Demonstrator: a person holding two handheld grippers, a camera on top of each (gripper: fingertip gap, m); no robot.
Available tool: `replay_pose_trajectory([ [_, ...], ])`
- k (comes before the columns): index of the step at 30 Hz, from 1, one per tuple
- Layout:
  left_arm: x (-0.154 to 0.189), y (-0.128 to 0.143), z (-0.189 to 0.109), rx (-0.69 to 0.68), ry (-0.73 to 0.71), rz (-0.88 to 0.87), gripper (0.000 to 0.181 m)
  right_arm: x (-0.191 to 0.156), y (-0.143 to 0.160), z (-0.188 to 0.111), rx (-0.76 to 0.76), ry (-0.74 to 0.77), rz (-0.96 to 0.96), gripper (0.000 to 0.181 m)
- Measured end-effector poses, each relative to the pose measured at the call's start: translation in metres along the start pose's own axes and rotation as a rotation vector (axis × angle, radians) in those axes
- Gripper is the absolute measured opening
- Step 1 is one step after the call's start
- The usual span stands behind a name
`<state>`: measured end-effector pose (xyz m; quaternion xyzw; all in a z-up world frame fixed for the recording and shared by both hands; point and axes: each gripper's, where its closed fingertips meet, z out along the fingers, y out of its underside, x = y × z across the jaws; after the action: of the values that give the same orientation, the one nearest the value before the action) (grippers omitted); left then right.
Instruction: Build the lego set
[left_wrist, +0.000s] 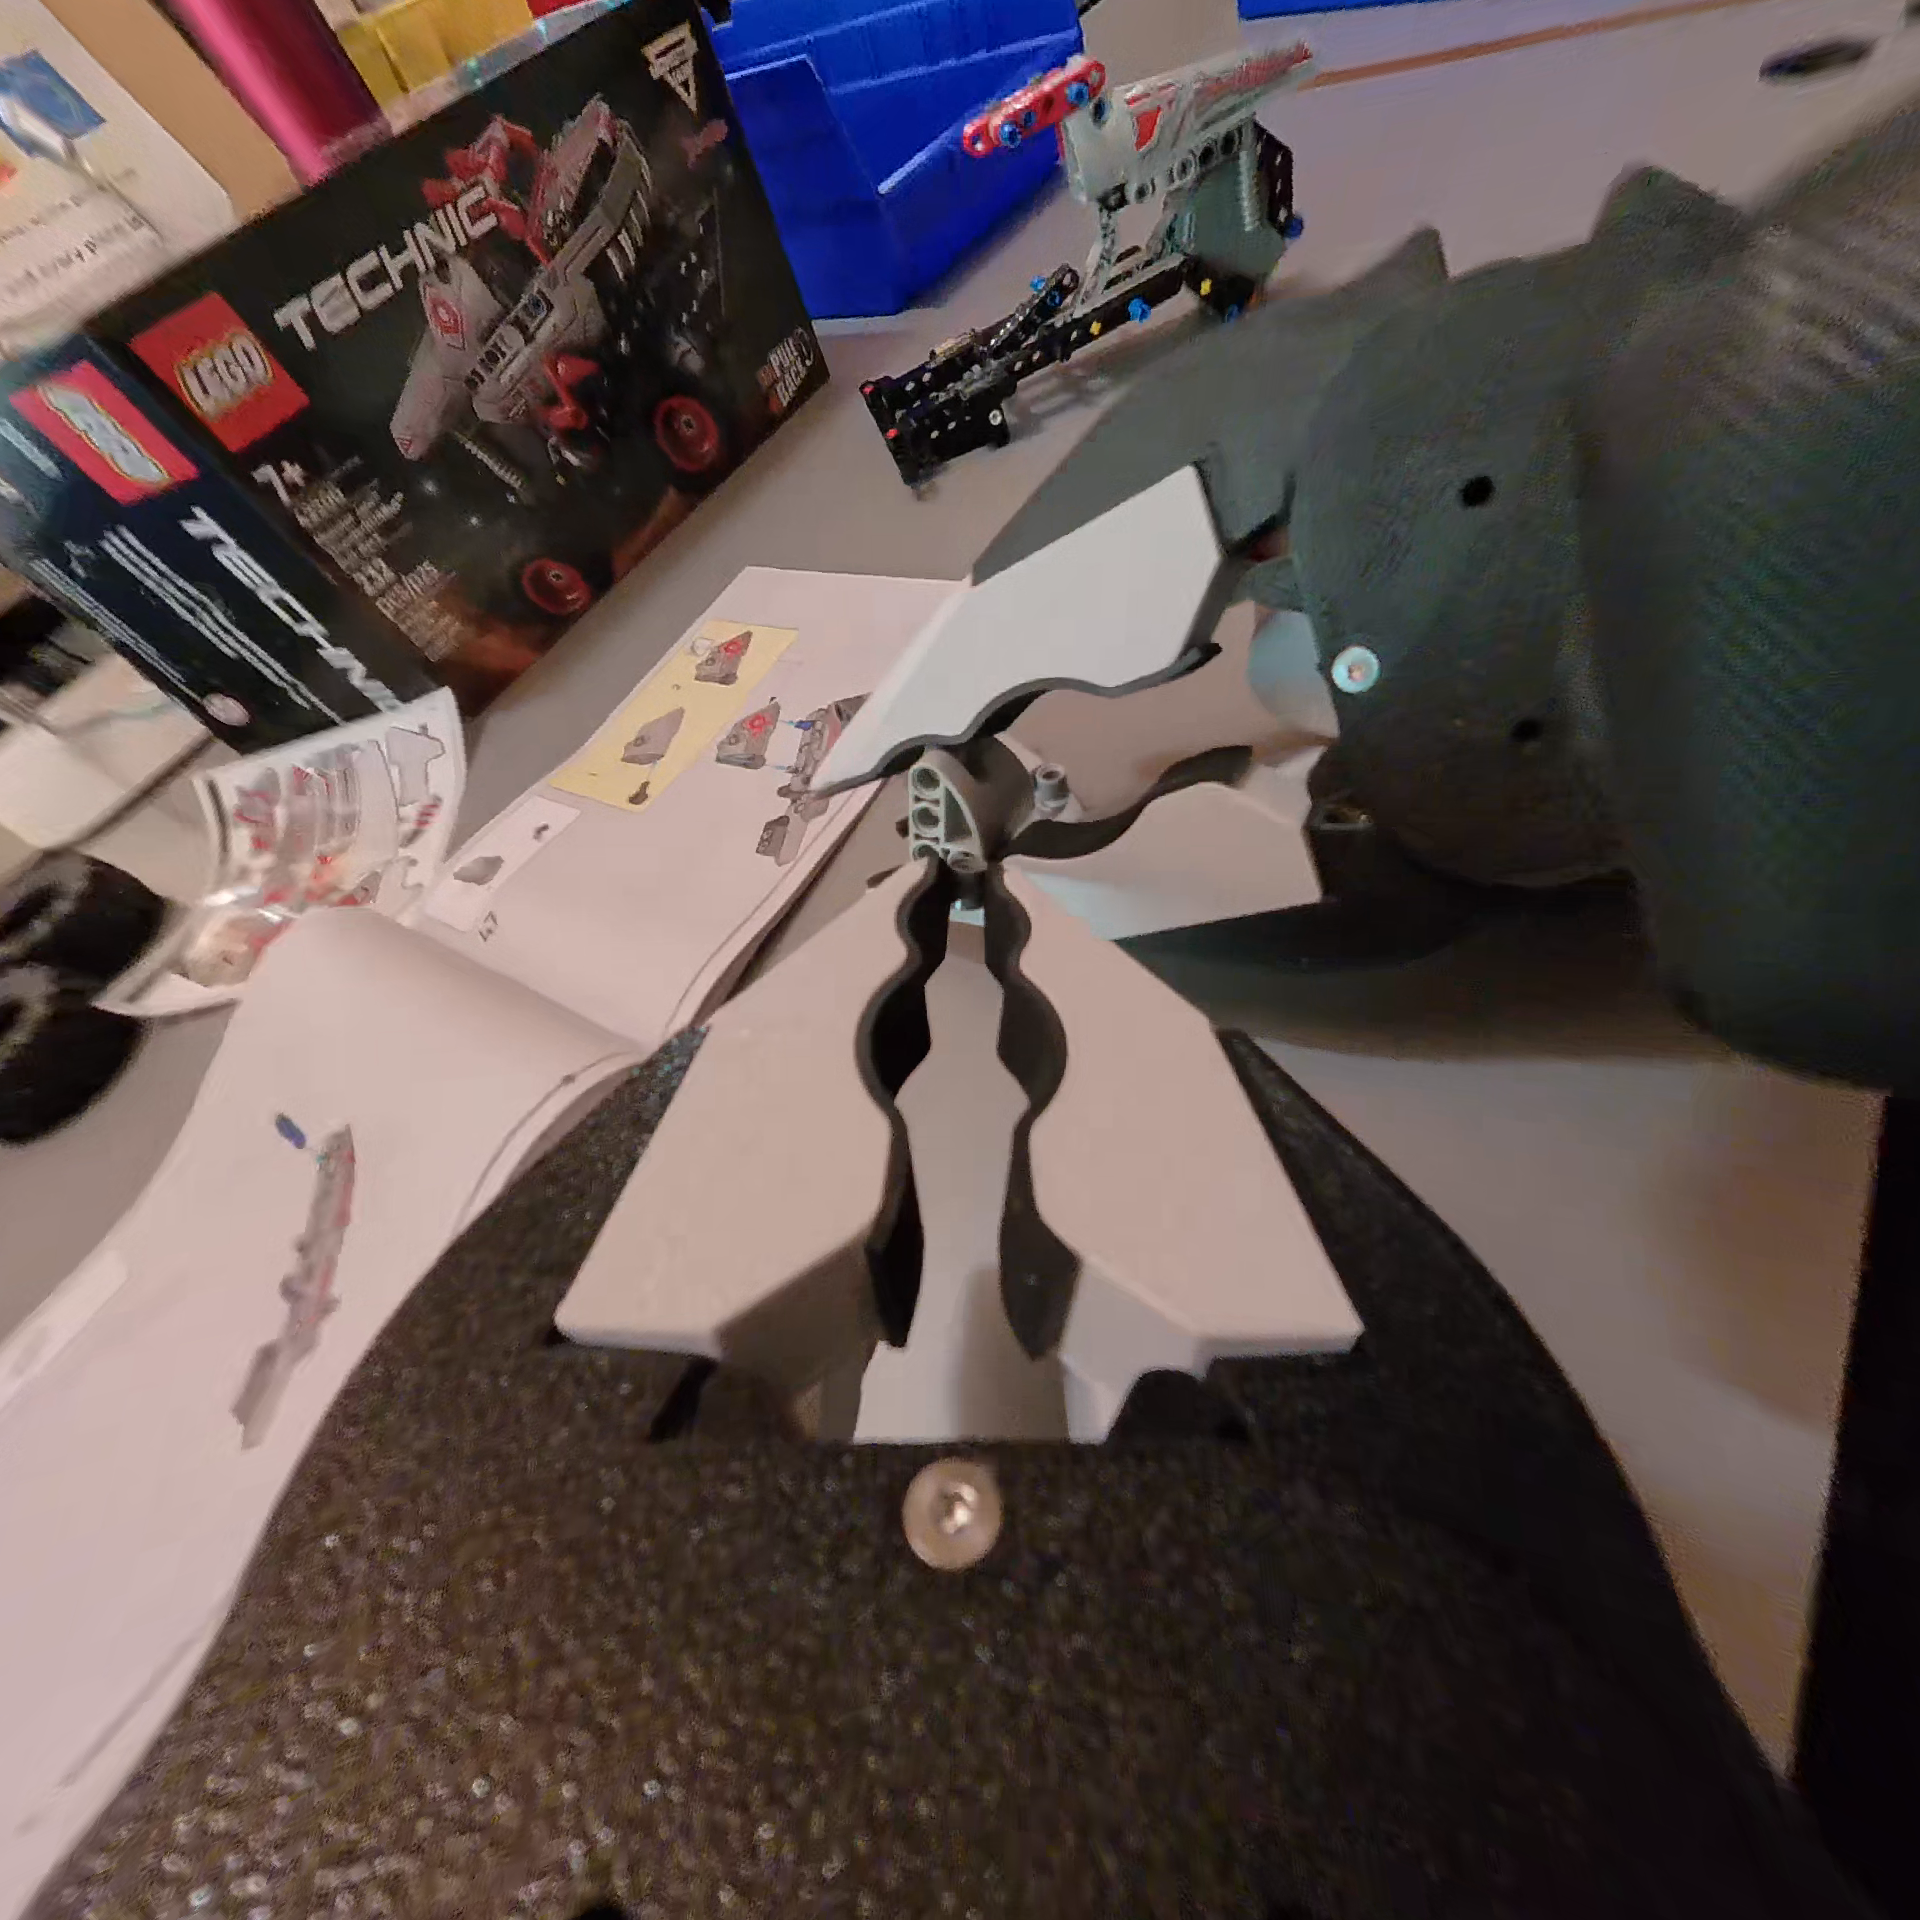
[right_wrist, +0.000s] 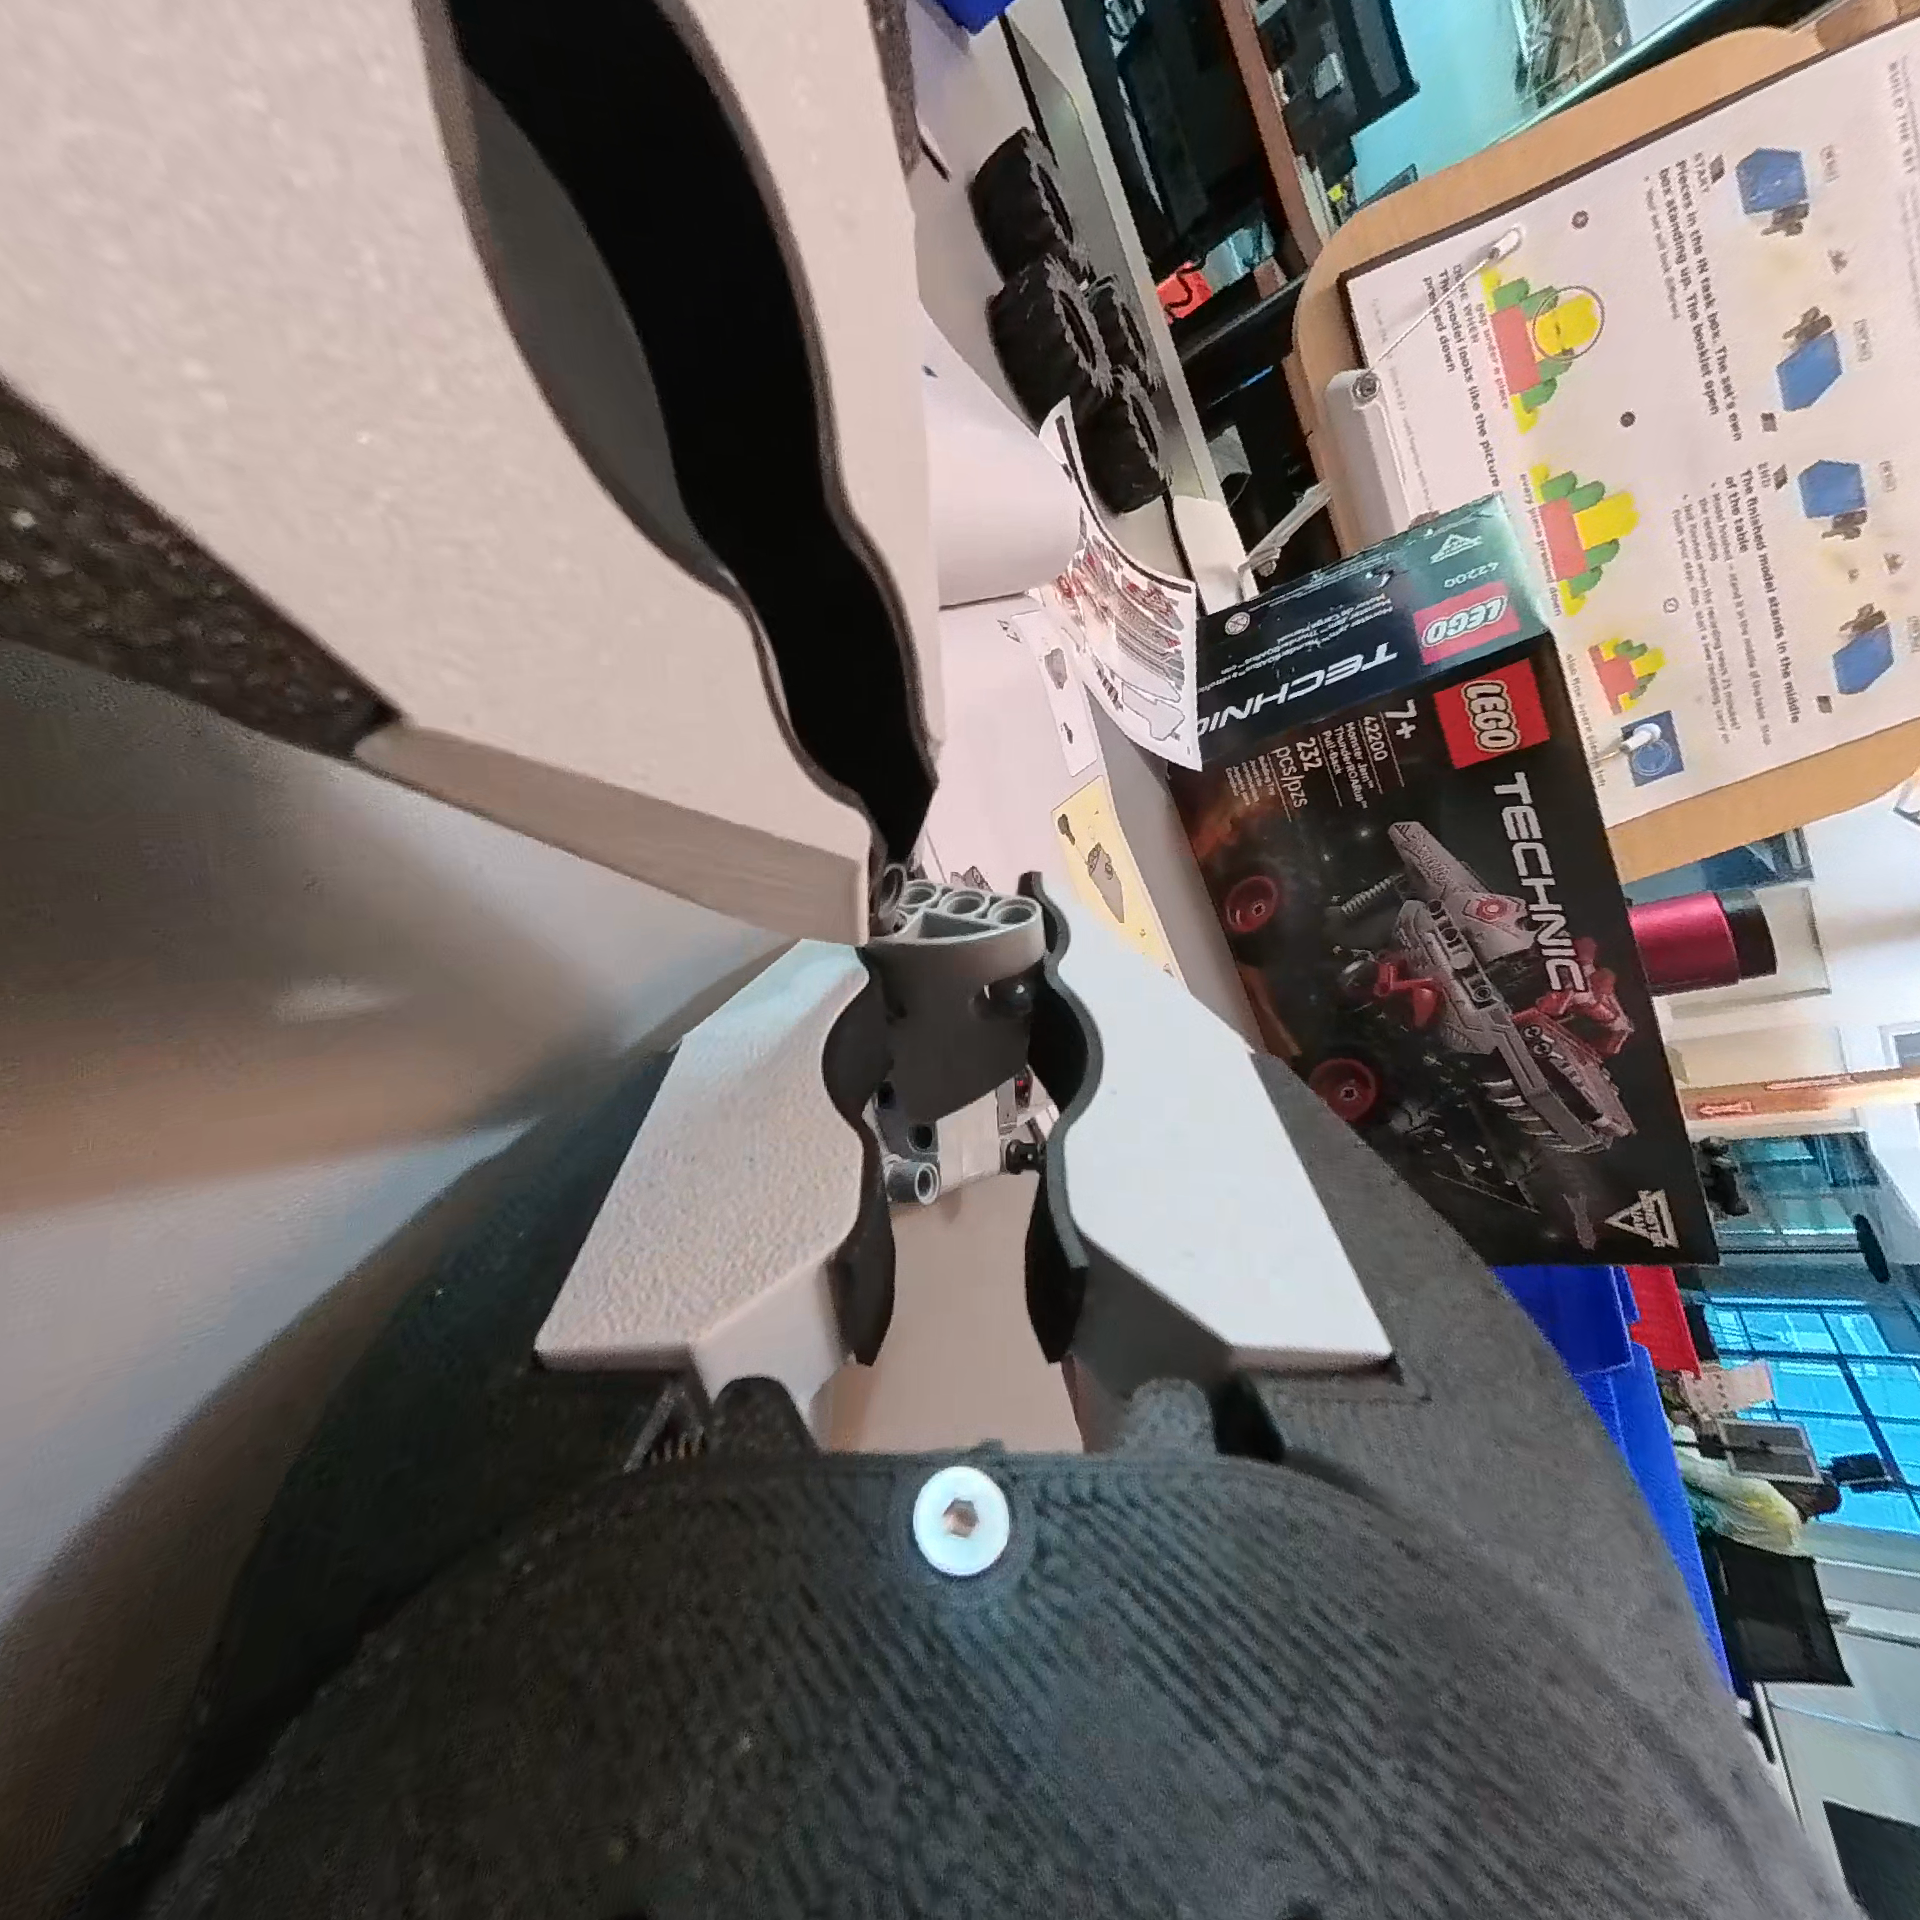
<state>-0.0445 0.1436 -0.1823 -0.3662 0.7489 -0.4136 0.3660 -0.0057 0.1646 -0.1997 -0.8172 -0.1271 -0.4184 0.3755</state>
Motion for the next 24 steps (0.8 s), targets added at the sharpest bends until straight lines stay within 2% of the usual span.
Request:
replay_pose_trajectory([
  [3, 0.0, -0.008, -0.003, 0.048, 0.073, -0.144, 0.005, 0.005, -0.004, -0.003, 0.039, 0.01, 0.039, 0.021],
  [8, 0.0, -0.014, -0.005, 0.091, 0.174, -0.257, 0.005, 0.004, -0.01, -0.005, 0.068, 0.016, 0.008, 0.022],
  [11, 0.001, -0.014, -0.004, 0.093, 0.173, -0.243, 0.005, 0.004, -0.01, -0.006, 0.072, 0.016, 0.008, 0.022],
  [14, 0.0, -0.022, -0.01, 0.16, 0.205, -0.278, 0.005, 0.01, -0.015, -0.01, 0.133, 0.013, 0.09, 0.022],
  [18, -0.001, -0.034, -0.014, 0.246, 0.19, -0.255, 0.006, 0.018, -0.021, -0.016, 0.21, -0.005, 0.229, 0.022],
  [20, 0.0, -0.042, -0.016, 0.302, 0.164, -0.198, 0.005, 0.023, -0.024, -0.019, 0.249, -0.012, 0.309, 0.022],
  [24, 0.003, -0.047, -0.017, 0.335, 0.082, -0.061, 0.005, 0.03, -0.026, -0.024, 0.271, 0.011, 0.346, 0.022],
])
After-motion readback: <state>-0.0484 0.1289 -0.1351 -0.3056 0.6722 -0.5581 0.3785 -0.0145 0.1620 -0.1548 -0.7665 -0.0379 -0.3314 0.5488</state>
